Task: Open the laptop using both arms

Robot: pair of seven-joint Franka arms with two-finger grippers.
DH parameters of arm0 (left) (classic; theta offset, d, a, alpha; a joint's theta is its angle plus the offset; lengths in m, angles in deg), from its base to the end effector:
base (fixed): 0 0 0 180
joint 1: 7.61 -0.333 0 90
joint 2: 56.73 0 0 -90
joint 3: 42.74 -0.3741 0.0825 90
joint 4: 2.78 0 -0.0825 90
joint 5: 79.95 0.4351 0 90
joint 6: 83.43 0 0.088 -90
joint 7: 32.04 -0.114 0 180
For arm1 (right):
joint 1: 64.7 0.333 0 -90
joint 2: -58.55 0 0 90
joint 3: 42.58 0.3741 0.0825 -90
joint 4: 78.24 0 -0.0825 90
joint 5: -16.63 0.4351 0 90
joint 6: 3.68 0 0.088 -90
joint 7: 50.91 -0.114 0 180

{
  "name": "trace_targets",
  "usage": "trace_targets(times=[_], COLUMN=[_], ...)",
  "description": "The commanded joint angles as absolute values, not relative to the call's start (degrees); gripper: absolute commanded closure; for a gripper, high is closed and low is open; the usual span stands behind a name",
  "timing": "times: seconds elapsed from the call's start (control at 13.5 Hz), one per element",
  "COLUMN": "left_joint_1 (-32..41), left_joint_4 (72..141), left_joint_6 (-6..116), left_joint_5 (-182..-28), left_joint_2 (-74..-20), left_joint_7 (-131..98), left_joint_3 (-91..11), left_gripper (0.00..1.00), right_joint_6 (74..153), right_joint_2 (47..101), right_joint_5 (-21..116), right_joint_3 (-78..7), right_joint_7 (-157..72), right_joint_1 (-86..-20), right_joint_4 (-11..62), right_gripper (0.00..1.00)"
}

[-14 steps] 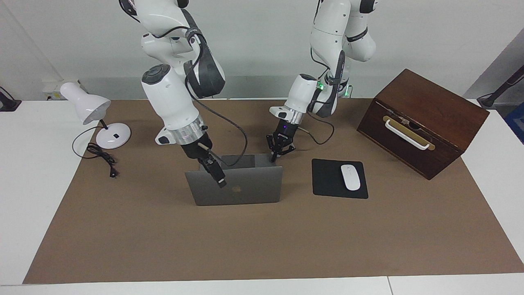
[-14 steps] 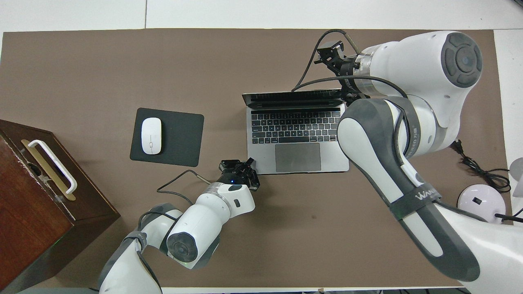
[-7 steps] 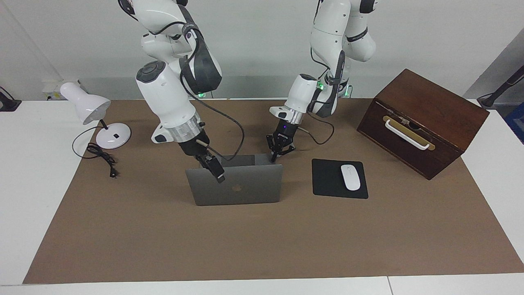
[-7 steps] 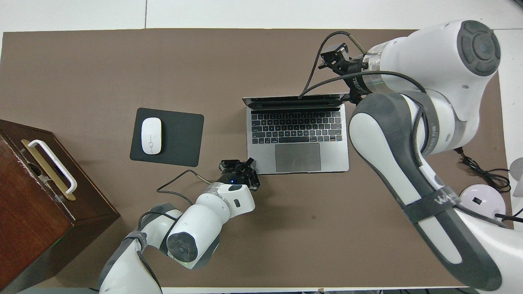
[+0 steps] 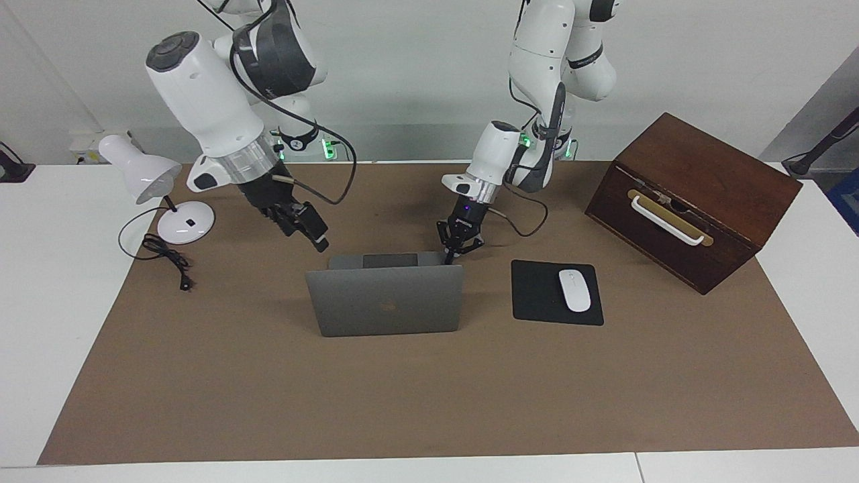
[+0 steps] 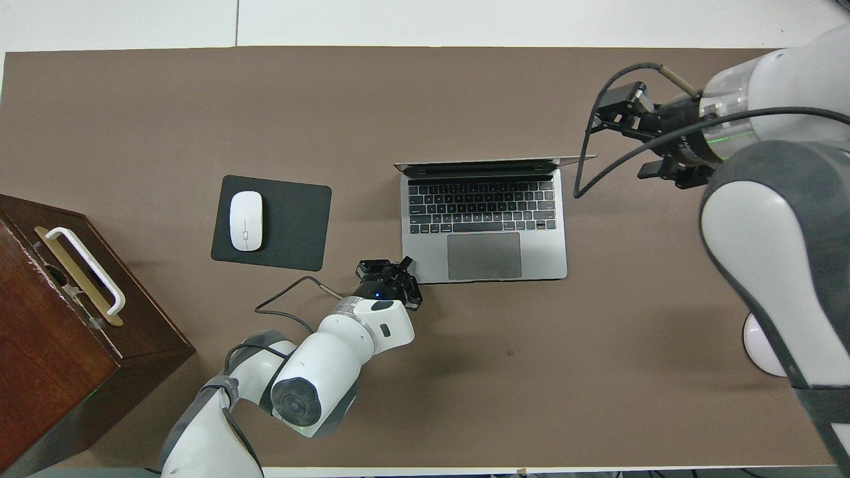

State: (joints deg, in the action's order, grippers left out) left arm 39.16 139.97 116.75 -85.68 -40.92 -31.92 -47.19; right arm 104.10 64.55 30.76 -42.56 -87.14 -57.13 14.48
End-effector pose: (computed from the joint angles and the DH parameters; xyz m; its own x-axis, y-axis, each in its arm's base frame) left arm 0.4207 -0.3670 0.2694 0.6027 -0.4412 0.6649 -0.6027 -0.7978 0.0169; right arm 0.6605 0.1081 0.6157 0.8504 -0.5256 -0.0230 -0.5098 -0.8126 -0.2823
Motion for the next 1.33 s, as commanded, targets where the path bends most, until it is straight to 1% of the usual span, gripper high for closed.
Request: trace_targets(times=[0.0,0.37,0.52,0.89,1.11,1.26], left_joint_1=[39.3,39.4,39.3,38.3,36.3,35.2], left_joint_4=[138.4,137.1,137.2,137.2,136.9,135.9], left_joint_6=[117.4,117.3,116.0,101.7,90.5,84.6], left_joint_5=[-86.4,-86.4,-86.4,-86.5,-86.5,-86.5], left_joint_2=[-38.2,-40.2,-42.3,-51.3,-57.7,-60.1], left_joint_7=[-28.8,-23.3,-21.6,-21.0,-21.2,-21.4], left_joint_3=[-47.0,-47.0,-47.0,-47.3,-47.4,-47.5], left_gripper=[1.0,1.0,1.0,1.0,1.0,1.0], right_joint_6=[100.9,97.8,97.3,97.6,97.9,97.7], right_joint_2=[62.1,60.2,60.0,60.0,59.9,59.8], right_joint_5=[26.6,21.2,19.9,17.6,17.6,17.6], right_joint_3=[-42.1,-42.2,-42.2,-42.0,-42.0,-42.0], right_joint_7=[-76.2,-60.3,-55.2,-46.5,-43.2,-43.2], right_joint_1=[-59.2,-63.0,-64.3,-68.6,-70.3,-70.8], right_joint_4=[15.2,15.2,15.1,14.9,15.0,15.0], right_gripper=[0.0,0.0,0.0,0.0,0.0,0.0])
